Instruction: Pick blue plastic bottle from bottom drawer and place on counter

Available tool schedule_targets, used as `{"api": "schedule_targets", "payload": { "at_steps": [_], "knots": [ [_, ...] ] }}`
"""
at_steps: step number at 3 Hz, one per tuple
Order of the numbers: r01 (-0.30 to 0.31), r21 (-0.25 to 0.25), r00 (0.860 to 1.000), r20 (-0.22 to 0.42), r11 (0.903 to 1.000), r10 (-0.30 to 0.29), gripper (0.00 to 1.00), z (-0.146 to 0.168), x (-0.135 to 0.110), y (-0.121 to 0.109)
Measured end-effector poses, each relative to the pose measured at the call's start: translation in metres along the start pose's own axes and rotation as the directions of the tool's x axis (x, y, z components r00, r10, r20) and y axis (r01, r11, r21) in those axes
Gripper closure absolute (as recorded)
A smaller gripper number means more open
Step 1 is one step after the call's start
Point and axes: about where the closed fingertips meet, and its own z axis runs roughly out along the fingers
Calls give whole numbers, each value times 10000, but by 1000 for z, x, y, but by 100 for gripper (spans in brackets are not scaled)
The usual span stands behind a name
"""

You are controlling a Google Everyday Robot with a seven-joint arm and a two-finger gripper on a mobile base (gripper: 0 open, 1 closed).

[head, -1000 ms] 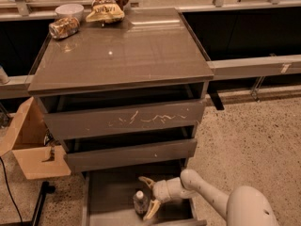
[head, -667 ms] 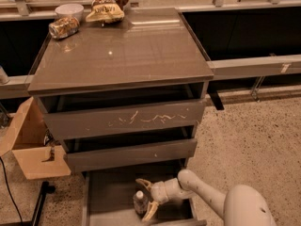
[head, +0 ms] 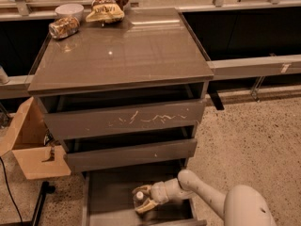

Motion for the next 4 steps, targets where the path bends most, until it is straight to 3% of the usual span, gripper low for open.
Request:
{"api": "schedule_targets", "payload": {
  "at_steps": [2, 4],
  "knots": [
    [0, -2, 10000, 1, 10000, 0, 97, 0, 0, 0],
    [-15, -131, 9999, 120, 9999, 17, 100, 0, -7, 2]
  ]
}}
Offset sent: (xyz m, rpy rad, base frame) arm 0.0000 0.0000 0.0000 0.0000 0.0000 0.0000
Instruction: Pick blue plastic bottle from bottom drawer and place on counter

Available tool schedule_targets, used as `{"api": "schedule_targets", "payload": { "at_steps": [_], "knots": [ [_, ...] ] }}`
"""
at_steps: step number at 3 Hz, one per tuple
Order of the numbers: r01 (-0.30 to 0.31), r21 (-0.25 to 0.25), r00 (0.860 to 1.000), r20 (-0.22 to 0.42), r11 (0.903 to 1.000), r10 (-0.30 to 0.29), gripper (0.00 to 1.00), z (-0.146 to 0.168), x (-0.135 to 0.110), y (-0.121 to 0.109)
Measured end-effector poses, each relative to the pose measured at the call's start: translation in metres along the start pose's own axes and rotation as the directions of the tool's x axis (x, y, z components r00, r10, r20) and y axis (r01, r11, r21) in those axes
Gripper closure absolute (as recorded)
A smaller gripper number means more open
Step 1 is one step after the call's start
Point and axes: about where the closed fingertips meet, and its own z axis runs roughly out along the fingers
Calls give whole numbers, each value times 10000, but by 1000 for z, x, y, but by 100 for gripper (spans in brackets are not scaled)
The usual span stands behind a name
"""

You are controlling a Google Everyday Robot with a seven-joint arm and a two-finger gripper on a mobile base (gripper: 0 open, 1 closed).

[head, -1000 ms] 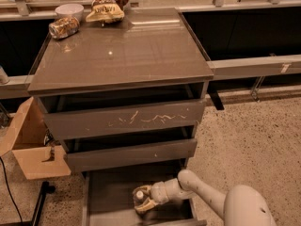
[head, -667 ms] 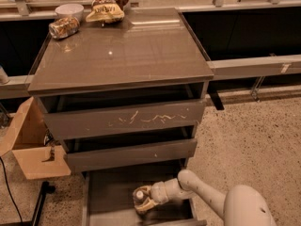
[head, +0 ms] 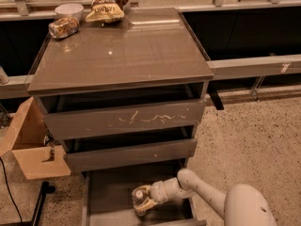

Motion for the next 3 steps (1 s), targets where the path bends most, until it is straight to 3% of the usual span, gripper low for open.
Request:
{"api": "schedule_targets", "payload": {
  "at_steps": [1, 2, 3],
  "knots": [
    [-19, -389, 9995, 305, 9992, 30, 100, -2, -26, 5],
    [54, -723, 9988, 484, 9974, -19, 100, -13, -69, 10],
    [193, -757, 9987, 478, 9969, -157, 100, -32, -109, 18]
  ]
}}
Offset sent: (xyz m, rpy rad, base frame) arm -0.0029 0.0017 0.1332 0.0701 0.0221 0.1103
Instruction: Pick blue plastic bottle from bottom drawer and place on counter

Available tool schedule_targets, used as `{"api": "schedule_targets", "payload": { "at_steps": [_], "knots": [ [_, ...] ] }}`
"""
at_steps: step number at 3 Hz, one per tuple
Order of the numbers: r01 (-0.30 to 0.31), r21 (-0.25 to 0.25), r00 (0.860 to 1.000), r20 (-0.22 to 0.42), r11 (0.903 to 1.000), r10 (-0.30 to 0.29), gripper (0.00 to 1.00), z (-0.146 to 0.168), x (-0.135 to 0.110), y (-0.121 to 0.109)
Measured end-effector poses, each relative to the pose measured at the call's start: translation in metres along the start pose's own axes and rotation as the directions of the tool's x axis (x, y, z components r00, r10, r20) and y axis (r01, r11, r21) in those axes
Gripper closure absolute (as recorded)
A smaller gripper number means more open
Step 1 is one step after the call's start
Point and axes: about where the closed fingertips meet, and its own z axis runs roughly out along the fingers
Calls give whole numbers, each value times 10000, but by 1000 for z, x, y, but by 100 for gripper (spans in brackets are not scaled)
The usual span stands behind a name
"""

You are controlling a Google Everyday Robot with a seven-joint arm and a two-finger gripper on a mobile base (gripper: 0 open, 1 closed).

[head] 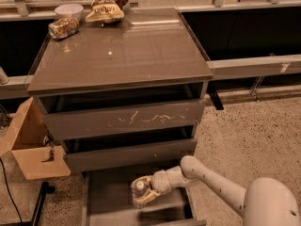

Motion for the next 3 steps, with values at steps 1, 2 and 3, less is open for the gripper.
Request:
{"api": "schedule_targets", "payload": {
  "at_steps": [1, 2, 3],
  "knots": [
    [197, 668, 9998, 53, 9976, -201, 100, -20, -37, 13],
    [266, 1925, 9995, -236, 9809, -225, 100, -43, -66, 30],
    [151, 2478, 9992, -392, 9687, -55, 100, -41, -63, 39]
  ]
}}
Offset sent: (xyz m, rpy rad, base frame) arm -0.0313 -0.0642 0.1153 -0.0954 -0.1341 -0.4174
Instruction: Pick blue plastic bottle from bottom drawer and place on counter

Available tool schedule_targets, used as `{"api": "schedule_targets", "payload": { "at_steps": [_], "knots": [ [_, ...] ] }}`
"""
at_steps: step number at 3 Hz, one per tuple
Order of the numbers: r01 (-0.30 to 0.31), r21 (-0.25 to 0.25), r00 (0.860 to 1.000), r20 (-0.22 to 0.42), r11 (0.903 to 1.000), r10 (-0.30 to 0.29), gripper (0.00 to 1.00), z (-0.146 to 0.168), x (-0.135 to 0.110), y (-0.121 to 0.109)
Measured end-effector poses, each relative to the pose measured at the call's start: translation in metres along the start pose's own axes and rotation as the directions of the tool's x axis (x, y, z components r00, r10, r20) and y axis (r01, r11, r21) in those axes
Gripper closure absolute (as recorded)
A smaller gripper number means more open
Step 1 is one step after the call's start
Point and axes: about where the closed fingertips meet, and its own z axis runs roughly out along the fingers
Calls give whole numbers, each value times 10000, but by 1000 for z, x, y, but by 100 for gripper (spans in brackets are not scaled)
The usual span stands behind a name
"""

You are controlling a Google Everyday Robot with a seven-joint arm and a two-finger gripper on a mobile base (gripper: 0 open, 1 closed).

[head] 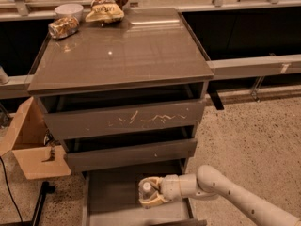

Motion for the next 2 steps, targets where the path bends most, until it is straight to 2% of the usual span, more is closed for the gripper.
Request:
{"api": "schedule_targets", "payload": {
  "at_steps": [1, 2],
  "knots": [
    [2, -8, 10000, 1, 10000, -2, 100, 0, 0, 0],
    [193, -82, 9998, 101, 9998, -192, 100, 1, -15, 0]
  ]
}}
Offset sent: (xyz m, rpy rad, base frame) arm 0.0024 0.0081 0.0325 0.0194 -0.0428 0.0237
